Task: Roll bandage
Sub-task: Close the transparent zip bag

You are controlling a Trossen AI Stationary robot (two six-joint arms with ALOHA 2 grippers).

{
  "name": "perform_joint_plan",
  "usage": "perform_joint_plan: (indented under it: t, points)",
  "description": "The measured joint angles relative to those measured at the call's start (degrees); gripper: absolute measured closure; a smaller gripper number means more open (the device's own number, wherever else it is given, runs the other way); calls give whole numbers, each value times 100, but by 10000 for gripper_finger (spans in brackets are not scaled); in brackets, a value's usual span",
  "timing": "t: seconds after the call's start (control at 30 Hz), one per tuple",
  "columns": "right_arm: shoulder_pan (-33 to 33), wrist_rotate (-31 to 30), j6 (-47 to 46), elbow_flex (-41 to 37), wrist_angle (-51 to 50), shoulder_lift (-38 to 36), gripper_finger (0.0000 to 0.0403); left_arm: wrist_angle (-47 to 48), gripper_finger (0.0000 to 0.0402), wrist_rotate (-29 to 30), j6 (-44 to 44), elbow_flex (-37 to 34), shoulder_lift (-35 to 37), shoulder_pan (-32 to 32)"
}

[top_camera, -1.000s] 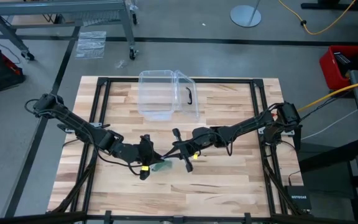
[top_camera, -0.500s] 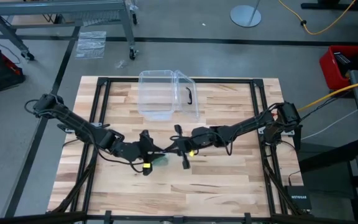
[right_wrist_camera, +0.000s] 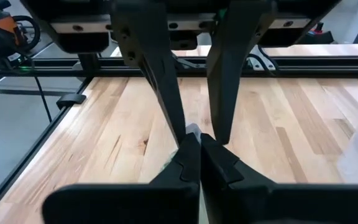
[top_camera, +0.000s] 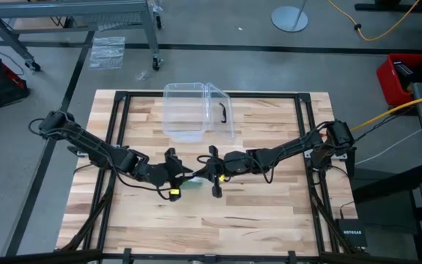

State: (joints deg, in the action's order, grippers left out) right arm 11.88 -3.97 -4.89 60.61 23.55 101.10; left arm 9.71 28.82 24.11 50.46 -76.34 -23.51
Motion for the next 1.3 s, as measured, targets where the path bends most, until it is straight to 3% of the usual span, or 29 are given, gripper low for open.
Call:
perform_joint_plan:
  t: [0.17,0.4,0.63,0.87,1.3]
  points:
    - [0,2,0,117,-26,2,402,80,328,-10,-12,0,0,-7]
    - [-4,-31,50,374,-592,2,403,226,391,-34,-21,0,0,-13]
    - [0,-52,57,401,-769,2,403,168,356,-29,4,0,0,-13]
    - [0,-52,57,400,-844,2,403,171,390,-121,10,0,0,-11]
    - [-2,-55,56,401,-869,2,403,254,393,-136,31,0,0,-11]
